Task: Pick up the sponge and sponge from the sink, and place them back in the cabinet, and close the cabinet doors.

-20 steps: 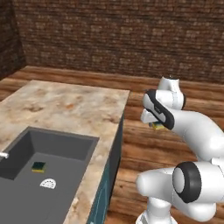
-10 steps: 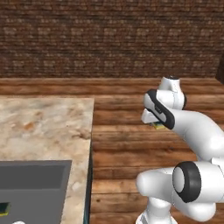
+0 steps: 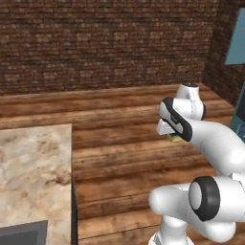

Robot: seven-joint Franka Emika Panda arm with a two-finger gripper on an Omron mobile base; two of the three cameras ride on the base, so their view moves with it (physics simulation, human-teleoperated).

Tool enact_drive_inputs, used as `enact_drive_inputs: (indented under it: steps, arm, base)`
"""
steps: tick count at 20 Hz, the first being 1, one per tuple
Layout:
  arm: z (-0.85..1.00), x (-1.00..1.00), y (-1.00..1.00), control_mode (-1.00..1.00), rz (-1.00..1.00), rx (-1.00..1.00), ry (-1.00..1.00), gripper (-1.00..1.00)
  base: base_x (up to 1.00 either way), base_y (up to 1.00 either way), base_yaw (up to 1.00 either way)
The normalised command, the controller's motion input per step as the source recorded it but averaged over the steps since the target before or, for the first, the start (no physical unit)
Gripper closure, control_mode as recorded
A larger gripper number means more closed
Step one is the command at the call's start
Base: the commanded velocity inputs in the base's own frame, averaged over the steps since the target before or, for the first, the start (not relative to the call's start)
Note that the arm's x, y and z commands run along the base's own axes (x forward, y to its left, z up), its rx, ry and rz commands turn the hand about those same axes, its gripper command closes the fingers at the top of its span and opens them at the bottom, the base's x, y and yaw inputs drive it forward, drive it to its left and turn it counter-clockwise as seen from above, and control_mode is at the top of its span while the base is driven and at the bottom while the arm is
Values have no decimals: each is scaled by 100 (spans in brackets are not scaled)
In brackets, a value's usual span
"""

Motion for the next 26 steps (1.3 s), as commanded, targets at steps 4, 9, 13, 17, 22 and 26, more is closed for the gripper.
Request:
enact_drive_inputs:
  steps: [4, 9, 13, 17, 22, 26]
  arm:
    - [0, 0, 0, 100, 0, 0, 0, 100]
    - [0, 0, 0, 100, 0, 0, 0, 100]
    - [0, 0, 0, 100, 0, 0, 0, 100]
    - [0, 0, 0, 100, 0, 0, 0, 100]
    - [0, 0, 0, 100, 0, 0, 0, 100]
    - [0, 0, 0, 100, 0, 0, 0, 100]
  base:
    - [68, -19, -27]
    - [86, -6, -19]
    - [98, 0, -11]
    - [100, -1, -7]
    - [100, -2, -4]
    - [100, 0, -3]
